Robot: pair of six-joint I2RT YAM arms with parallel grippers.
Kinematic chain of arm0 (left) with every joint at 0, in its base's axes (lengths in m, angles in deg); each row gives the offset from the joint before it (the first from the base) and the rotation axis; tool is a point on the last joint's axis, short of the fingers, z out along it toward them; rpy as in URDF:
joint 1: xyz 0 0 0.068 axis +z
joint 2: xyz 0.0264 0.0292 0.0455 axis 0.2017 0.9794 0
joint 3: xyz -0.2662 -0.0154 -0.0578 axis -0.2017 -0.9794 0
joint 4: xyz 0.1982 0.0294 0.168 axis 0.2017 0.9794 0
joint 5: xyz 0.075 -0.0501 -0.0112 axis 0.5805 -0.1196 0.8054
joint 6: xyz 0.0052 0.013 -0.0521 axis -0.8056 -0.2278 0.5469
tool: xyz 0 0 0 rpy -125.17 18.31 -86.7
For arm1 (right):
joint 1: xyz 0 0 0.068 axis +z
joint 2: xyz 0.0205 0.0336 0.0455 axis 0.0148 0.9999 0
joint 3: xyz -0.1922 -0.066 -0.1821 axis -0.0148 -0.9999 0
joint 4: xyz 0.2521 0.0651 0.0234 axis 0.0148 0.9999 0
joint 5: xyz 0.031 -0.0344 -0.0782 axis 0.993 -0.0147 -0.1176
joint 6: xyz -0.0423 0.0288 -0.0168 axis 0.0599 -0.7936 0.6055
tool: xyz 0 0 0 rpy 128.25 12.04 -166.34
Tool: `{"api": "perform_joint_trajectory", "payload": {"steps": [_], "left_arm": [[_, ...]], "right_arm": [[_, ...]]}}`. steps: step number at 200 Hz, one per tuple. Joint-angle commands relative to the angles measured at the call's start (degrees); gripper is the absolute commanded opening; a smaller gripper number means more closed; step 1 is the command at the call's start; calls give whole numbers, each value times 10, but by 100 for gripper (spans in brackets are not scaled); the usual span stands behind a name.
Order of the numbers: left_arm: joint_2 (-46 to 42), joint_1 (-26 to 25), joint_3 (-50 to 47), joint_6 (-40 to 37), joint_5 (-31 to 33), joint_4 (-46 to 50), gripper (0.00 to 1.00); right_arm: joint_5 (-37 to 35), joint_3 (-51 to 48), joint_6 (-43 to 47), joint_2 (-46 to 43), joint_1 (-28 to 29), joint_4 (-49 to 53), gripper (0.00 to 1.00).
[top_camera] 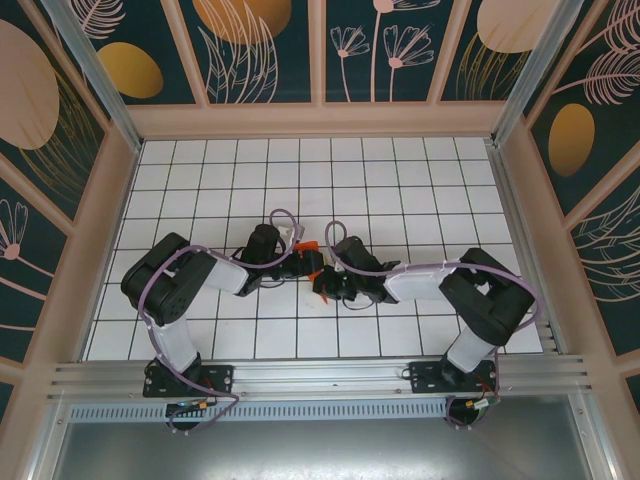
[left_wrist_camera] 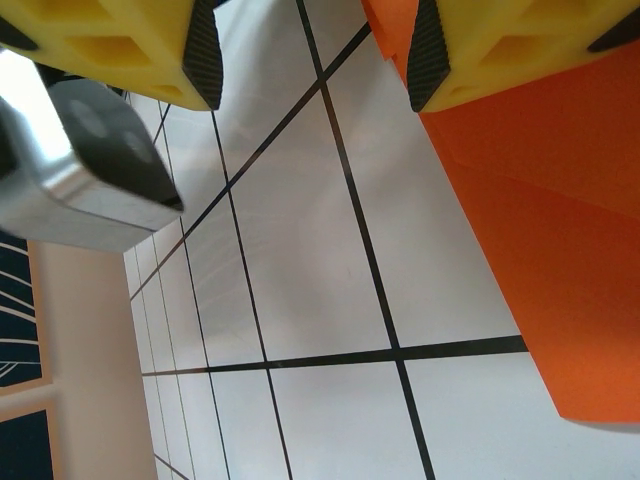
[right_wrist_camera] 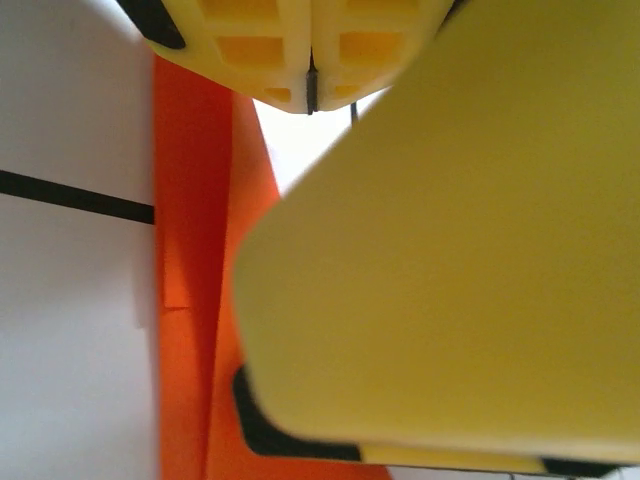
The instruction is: Fold a paper plane with a square sheet of paper (pick it up from the middle)
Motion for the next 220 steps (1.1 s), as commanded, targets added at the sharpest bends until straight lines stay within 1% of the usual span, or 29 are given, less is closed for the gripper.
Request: {"api": "perform_joint_trajectory", "payload": {"steps": [1,63,104,133,163,182,220], "left_arm": [[31,-1,-5,-19,24,75,54],[37,-1,0,-25,22,81,54],[38,0,1,-26,22,83,55],[40,-1,2,-27,23,85,54],[42,-1,2,-25,28,88,54],[45,0,2,-22,32,89,53],[44,0,0,-21,32,88,53]], "right_arm": [[-1,7,7,9,-3,0,6],[9,-56,-13,3,-21,-43,6],[16,-88,-29,6,-25,-61,6],[18,-113,-42,-6,-25,-80,6],[28,-126,-46,-18,-23,-80,6],[37,-128,-36,-21,-21,-61,6],[15,-137,-30,-48,-21,-24,6]]}}
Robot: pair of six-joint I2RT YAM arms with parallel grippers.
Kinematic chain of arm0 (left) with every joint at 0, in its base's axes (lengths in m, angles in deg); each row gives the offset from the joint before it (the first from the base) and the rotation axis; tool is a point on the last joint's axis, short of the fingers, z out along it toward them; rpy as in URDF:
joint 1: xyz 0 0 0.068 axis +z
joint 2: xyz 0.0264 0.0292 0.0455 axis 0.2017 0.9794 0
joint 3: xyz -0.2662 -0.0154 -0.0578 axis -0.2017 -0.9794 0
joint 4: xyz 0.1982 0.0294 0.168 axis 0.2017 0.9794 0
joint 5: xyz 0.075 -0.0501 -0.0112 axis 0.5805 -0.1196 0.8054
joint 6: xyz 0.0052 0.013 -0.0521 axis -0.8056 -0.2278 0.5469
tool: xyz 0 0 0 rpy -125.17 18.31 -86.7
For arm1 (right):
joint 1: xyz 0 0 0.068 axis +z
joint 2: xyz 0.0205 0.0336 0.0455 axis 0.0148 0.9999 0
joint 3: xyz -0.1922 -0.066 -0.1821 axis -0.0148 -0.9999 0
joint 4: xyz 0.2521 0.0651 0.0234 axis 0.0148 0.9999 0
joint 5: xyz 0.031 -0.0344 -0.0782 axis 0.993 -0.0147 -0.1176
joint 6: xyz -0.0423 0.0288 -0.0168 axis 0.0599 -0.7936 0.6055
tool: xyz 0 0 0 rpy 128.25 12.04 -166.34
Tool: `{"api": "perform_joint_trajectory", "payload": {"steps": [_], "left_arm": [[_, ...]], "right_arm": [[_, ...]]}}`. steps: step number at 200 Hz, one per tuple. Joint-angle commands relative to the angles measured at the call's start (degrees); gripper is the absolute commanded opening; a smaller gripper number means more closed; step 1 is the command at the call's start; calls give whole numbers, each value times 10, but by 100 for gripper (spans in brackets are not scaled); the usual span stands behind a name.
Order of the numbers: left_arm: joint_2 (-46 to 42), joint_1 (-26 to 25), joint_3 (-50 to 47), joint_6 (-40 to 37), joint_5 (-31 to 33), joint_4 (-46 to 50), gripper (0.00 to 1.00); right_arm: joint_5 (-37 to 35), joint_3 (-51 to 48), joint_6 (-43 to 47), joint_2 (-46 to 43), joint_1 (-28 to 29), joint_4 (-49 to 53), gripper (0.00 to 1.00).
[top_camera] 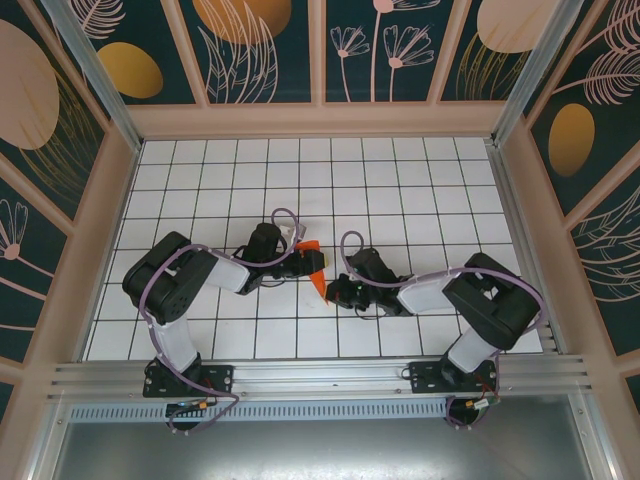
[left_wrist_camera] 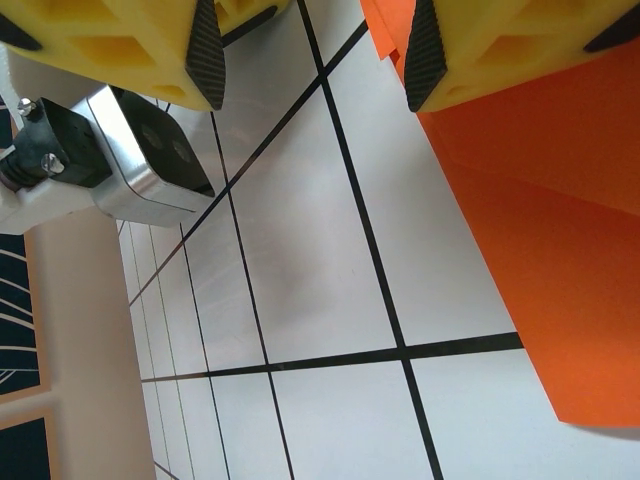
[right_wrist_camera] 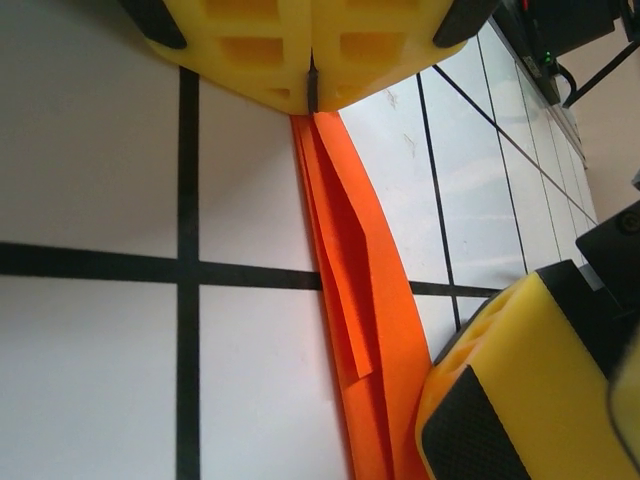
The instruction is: Fold a paper plane with a square sheet of paper (pick it up from the middle)
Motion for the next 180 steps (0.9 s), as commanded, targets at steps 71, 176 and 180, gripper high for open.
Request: {"api": "perform_joint_trajectory", "payload": {"steps": [71,176,180], "left_arm": [[36,-1,-10,-19,28,80,54],[38,-1,-5,-20,21,82,54],[38,-1,-5,-20,22,82,54]], "right_arm": [[-18,55,34,-73,6,105,6],[1,79,14,45,12,56,6],[2,74,12,47,9,55,6]]}}
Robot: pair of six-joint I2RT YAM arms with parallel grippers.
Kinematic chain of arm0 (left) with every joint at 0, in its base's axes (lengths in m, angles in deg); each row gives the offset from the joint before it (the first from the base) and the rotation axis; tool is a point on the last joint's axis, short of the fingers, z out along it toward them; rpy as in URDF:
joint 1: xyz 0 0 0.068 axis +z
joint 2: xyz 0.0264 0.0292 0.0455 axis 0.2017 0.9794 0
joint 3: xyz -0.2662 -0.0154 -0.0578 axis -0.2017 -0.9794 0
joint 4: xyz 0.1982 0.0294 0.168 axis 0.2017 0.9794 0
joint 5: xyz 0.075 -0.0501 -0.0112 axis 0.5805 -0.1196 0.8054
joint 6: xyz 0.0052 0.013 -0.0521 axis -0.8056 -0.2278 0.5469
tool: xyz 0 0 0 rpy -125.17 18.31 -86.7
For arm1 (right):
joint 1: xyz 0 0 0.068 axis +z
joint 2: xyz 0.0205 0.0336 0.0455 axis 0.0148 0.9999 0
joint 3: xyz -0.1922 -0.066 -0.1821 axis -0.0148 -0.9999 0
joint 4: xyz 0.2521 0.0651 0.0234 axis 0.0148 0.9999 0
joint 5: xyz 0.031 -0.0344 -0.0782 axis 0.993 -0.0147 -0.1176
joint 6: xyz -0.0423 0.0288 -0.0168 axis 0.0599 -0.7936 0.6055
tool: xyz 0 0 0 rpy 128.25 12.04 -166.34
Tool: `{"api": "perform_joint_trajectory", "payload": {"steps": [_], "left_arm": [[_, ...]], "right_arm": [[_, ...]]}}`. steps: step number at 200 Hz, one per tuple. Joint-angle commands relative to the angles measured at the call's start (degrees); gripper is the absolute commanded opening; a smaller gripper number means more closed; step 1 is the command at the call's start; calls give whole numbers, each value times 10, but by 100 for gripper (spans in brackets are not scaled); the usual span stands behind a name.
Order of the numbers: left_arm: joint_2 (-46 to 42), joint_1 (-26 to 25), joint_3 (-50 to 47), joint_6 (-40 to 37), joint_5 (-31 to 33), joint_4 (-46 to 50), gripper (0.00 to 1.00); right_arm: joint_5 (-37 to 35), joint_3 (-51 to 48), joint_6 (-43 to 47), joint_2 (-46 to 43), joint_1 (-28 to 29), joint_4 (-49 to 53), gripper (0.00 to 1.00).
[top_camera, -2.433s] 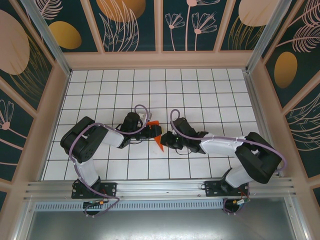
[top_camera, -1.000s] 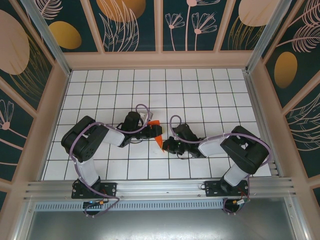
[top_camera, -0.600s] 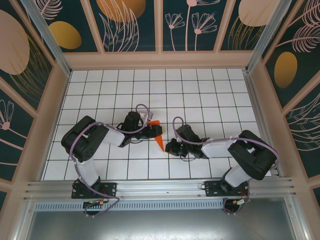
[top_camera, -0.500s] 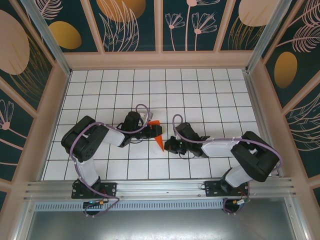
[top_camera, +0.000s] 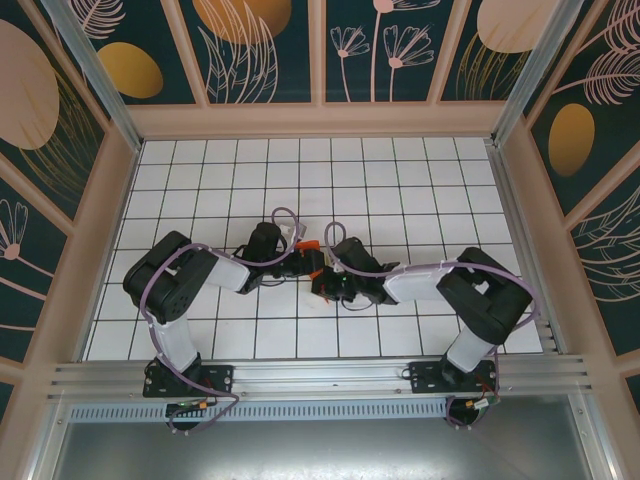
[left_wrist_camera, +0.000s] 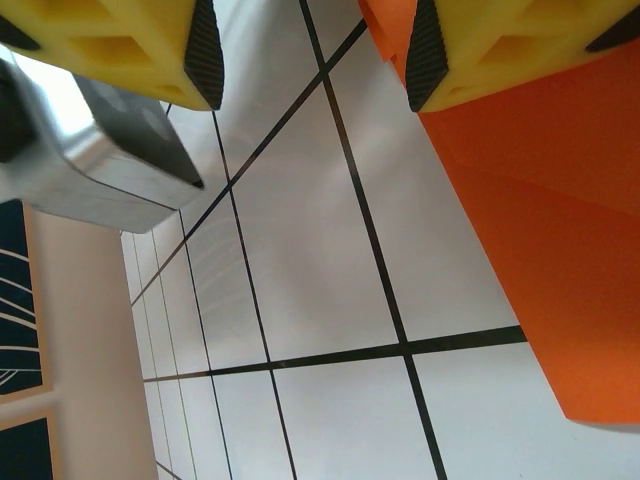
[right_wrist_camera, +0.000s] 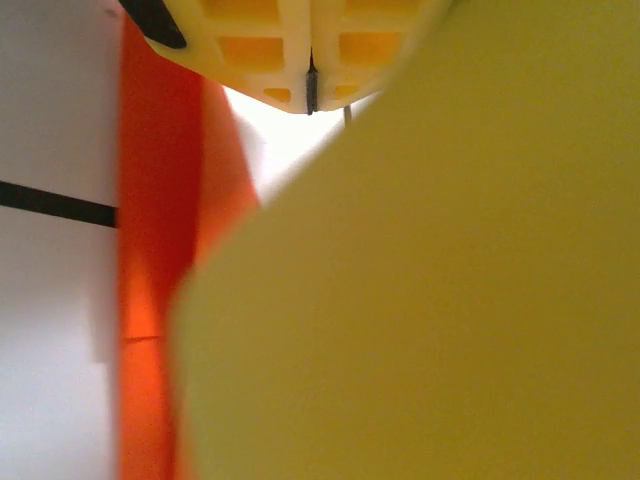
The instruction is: Fold a paper plane with a square sheet of paper (pick it up from the middle)
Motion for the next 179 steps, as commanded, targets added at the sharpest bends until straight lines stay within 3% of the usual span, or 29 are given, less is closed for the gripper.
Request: {"api": "perform_joint_trajectory", "payload": {"steps": [1,115,154,179], "left_arm": [[35,-2,-9,-19,27,81,54],[44,-2,-5,-26,28,91,54],[47,-1,-5,-22,30,89,54],[46,-2,-7,-20,30,89,54]], "right_arm": [[3,-27,-10,11,-12,-21,6],[40,-143,-59,-3,-26,-108,7],[43,-156,-48,-12,-24,-78,7],[28,-139,-11,-21,-16,-4,6]]}}
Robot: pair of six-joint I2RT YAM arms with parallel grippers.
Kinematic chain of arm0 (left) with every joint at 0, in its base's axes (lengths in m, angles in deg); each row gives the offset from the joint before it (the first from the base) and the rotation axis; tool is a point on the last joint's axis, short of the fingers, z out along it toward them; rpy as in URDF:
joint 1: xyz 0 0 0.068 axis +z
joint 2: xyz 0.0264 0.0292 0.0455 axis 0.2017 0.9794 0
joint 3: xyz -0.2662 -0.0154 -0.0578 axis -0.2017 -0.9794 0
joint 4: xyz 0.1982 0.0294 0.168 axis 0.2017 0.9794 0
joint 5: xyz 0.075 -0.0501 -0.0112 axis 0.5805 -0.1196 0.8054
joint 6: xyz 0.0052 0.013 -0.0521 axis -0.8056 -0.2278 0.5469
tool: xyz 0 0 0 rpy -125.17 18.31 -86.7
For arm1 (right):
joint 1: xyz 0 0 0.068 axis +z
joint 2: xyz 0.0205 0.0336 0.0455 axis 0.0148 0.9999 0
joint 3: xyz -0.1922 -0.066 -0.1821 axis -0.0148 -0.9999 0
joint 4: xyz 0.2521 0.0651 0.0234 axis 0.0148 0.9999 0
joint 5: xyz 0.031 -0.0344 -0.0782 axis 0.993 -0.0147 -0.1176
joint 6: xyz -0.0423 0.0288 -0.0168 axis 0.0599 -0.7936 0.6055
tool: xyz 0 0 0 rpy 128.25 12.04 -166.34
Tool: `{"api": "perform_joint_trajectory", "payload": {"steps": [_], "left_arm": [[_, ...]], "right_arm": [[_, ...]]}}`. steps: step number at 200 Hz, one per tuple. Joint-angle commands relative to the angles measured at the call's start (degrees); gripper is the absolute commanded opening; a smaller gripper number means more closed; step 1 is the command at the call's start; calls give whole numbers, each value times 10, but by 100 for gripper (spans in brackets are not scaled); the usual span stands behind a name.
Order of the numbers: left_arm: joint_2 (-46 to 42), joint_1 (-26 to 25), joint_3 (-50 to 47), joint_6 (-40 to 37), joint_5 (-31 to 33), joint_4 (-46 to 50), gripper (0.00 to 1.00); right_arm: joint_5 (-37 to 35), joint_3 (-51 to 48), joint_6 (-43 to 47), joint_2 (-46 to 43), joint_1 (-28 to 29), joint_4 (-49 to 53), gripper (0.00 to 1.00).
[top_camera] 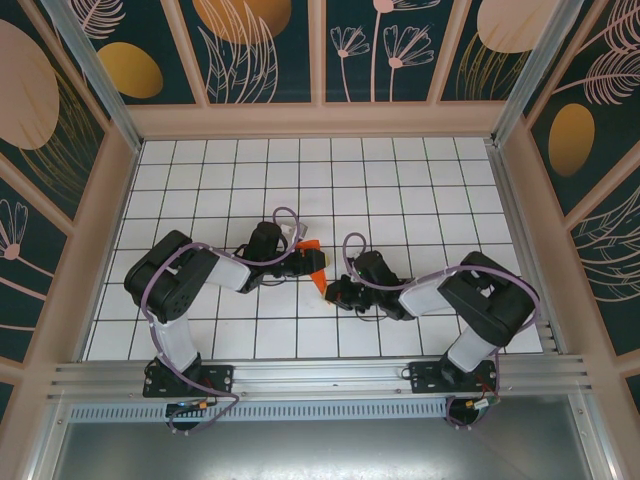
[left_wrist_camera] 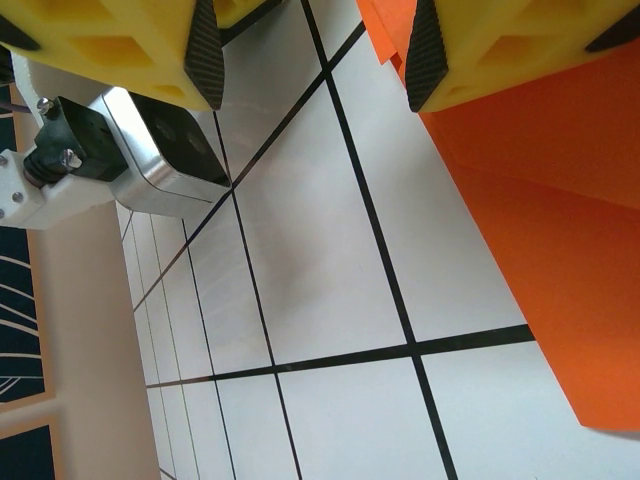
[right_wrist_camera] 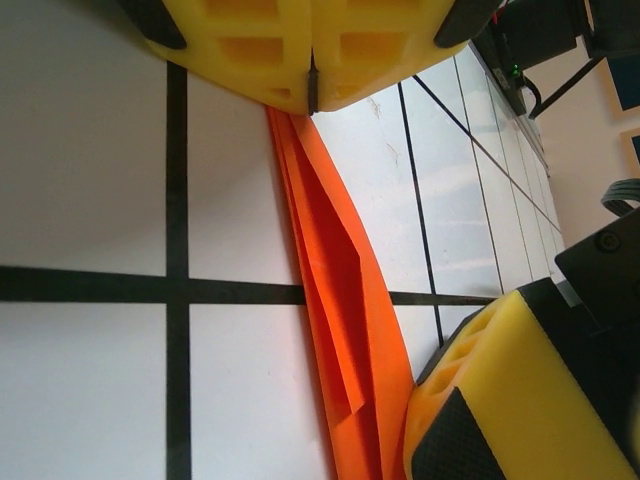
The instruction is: Fold a paper plane with a square sheet of paper (pick it up from the middle)
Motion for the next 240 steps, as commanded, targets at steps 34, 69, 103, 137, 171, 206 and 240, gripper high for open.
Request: {"api": "perform_joint_trajectory", "payload": {"steps": [34,69,103,137,171,206,240], "left_arm": [[41,-2,-12,-14,38,87,54],[40,-2,-12,-15,36,86,54],[39,-2,-12,-14,34,87,54],[42,-2,-11,-10,32,86,54],[43,-2,-12,-6,30,82,54],[43,-2,-11,-2,27,77,54],[41,-2,-9,-3,23,75,54]], "right_arm": [[0,-13,53,-20,12,182,6],[-3,-13,54,-58,11,186,6],[-16,13,55,-121,11,167,7],[-28,52,45,-113,12,119,8],[-46,93,26,-38,12,76,7],[-69,116,18,13,11,73,7],[-84,94,3,34,1,66,6]]}}
